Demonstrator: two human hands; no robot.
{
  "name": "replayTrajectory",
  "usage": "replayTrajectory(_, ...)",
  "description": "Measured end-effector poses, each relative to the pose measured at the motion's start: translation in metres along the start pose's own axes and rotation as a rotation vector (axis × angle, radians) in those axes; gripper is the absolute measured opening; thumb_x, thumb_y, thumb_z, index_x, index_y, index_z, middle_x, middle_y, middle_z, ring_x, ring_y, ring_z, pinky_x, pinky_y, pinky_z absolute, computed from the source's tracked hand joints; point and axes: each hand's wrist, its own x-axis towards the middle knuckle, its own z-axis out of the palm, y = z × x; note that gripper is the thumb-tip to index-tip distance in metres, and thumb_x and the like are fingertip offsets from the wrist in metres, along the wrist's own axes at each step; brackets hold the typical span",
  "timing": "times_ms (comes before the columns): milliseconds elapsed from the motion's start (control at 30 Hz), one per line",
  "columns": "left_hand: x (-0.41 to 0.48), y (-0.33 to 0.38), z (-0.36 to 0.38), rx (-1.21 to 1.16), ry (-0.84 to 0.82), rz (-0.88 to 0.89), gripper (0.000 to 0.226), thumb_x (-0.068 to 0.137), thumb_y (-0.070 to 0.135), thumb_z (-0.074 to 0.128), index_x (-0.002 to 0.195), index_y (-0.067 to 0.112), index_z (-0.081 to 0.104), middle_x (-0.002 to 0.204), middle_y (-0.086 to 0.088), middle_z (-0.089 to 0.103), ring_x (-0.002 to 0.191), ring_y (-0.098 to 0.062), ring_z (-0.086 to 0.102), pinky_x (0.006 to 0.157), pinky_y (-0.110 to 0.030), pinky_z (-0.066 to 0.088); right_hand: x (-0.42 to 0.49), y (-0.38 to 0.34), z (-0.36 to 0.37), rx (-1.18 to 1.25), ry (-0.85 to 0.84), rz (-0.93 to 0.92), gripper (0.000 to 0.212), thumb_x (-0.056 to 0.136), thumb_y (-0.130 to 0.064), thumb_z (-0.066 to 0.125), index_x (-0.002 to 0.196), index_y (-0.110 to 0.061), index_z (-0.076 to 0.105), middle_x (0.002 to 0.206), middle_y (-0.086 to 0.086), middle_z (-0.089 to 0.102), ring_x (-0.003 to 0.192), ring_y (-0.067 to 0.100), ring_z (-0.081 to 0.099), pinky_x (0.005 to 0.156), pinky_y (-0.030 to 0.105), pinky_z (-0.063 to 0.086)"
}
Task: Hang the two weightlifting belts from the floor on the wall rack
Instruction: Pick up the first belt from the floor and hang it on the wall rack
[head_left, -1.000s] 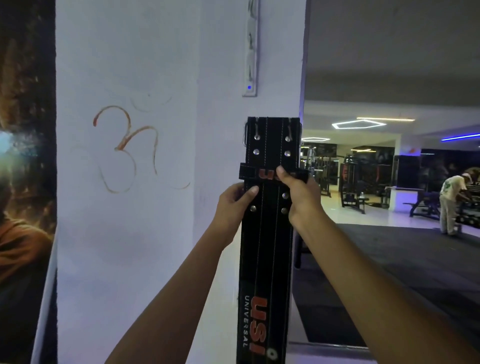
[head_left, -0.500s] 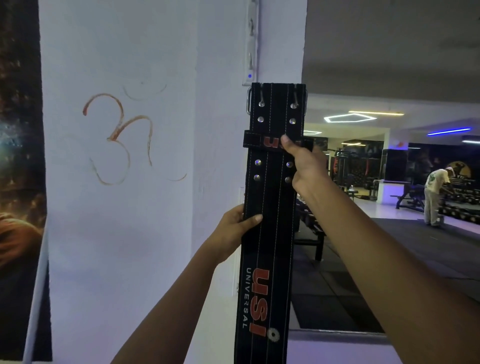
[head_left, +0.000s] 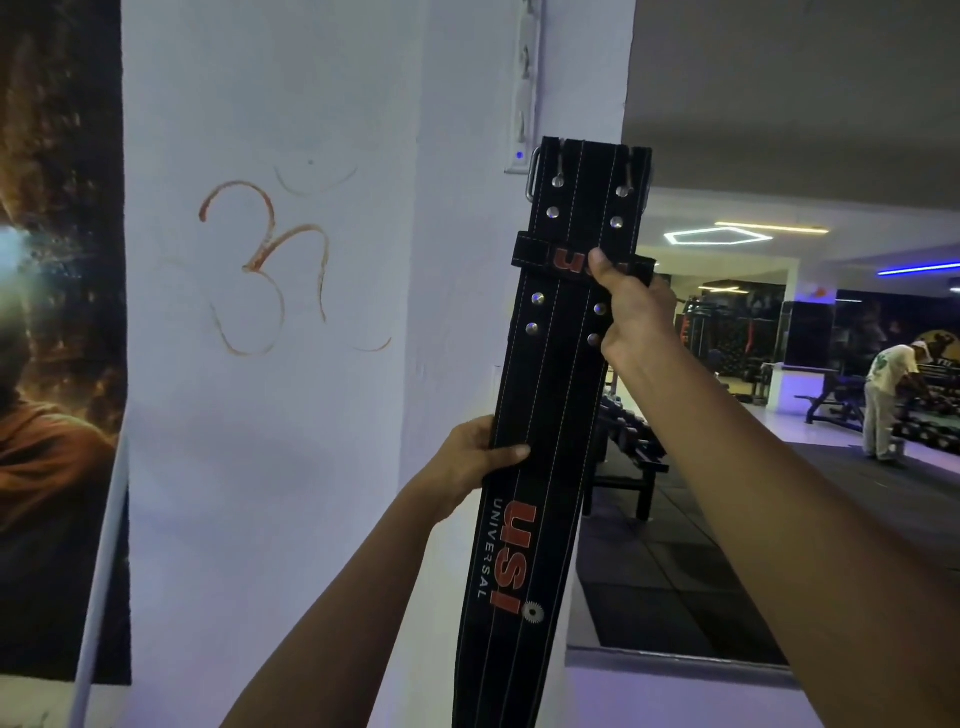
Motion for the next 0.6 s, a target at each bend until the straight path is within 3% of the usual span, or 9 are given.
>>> replayTrajectory(167, 0.017, 0.031, 0.008, -0.085, 0.100, 0.101, 0.036, 0.085, 0.012, 0.065, 0.121, 0.009, 0.059, 0.115, -0.011, 0.069, 0.106, -0.026, 0.067, 0.092, -0.040, 0.053, 0.000, 0.004, -0.002, 0.024, -0.007, 0.007, 0.016, 0.077, -0.026, 0.075, 0.074, -0.027, 0.059, 0.081, -0.011, 0.061, 0.073, 0.012, 0.050, 0.056, 0.028, 0.040)
replayTrajectory(267, 0.006, 0.010, 0.010, -0.016, 0.062, 0.059, 0.037, 0.082, 0.009, 0.067, 0.118, 0.012, 0.060, 0.115, -0.009, 0.069, 0.107, -0.025, 0.066, 0.093, -0.039, 0.053, -0.002, 0.008, -0.004, 0.013, -0.020, 0.015, 0.017, 0.077, -0.026, 0.074, 0.073, -0.027, 0.059, 0.081, -0.012, 0.061, 0.070, 0.011, 0.047, 0.053, 0.026, 0.038)
replayTrajectory(467, -0.008, -0.014, 0.009, 0.039, -0.066, -0.049, 0.032, 0.083, 0.002, 0.064, 0.113, 0.012, 0.062, 0.103, -0.003, 0.070, 0.097, -0.021, 0.068, 0.082, -0.034, 0.058, -0.005, 0.011, -0.012, 0.004, -0.016, 0.013, 0.015, 0.076, -0.024, 0.076, 0.078, -0.025, 0.060, 0.085, -0.009, 0.062, 0.076, 0.011, 0.052, 0.065, 0.032, 0.048)
replayTrajectory(600, 0.009, 0.019, 0.016, -0.160, 0.026, 0.029, 0.039, 0.089, 0.022, 0.059, 0.126, 0.012, 0.052, 0.104, -0.002, 0.067, 0.091, -0.015, 0.067, 0.071, -0.029, 0.056, -0.003, 0.009, -0.014, 0.013, -0.032, 0.003, 0.016, 0.076, -0.022, 0.076, 0.076, -0.024, 0.061, 0.086, -0.006, 0.064, 0.081, 0.014, 0.056, 0.062, 0.030, 0.050)
